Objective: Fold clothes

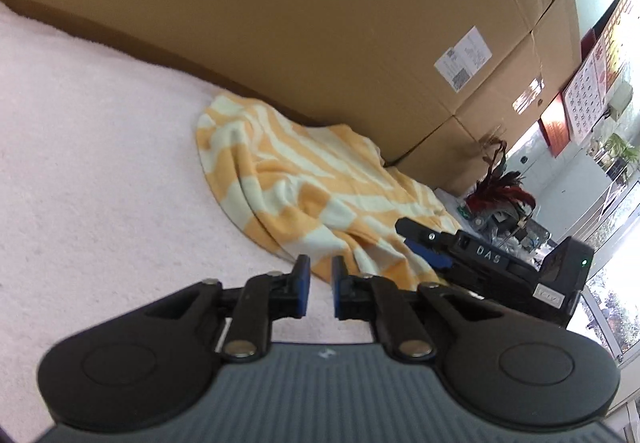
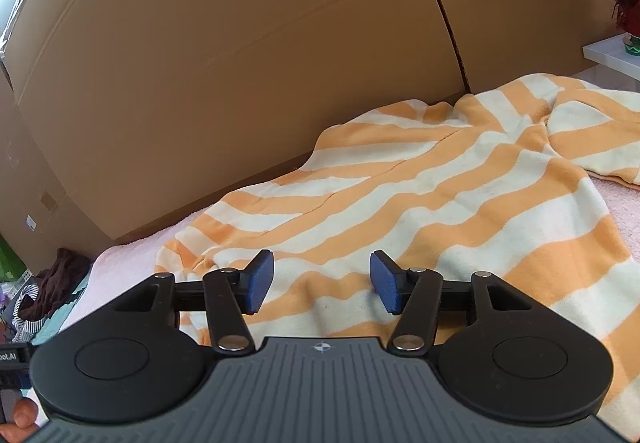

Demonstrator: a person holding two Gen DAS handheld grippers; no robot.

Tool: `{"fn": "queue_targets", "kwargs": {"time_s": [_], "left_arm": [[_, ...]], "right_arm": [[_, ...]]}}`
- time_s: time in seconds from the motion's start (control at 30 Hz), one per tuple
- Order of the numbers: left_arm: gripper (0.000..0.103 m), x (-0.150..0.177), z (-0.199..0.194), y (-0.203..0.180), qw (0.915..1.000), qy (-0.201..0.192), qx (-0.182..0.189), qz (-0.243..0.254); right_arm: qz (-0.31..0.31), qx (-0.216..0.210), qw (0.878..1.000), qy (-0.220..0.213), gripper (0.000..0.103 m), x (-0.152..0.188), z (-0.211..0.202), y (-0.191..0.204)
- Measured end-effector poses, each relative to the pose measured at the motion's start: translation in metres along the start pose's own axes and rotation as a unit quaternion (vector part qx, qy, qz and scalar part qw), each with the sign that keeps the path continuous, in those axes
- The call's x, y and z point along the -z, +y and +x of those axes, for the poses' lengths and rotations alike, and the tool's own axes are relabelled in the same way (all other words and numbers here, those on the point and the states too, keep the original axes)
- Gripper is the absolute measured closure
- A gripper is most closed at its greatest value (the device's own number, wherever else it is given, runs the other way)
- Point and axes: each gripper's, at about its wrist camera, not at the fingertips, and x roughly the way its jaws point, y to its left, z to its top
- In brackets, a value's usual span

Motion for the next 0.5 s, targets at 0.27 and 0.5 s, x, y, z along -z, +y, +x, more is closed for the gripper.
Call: {"fn": "queue_targets", "kwargs": {"time_s": [0.27, 0.5], "left_arm": [[0.038, 0.006, 0.041, -0.022, 0.9986, -0.019, -0.047, 0.014], [0.091, 0.006, 0.045, -0.016, 0.9981, -0.041, -0.047, 0.003]], "right_arm": [[0.000, 0.000, 1.000, 0.000, 0.044, 0.001, -0.001, 0.001], [0.001, 0.000, 1.000, 0.000, 0.043, 0.002, -0.001, 0.002]]}}
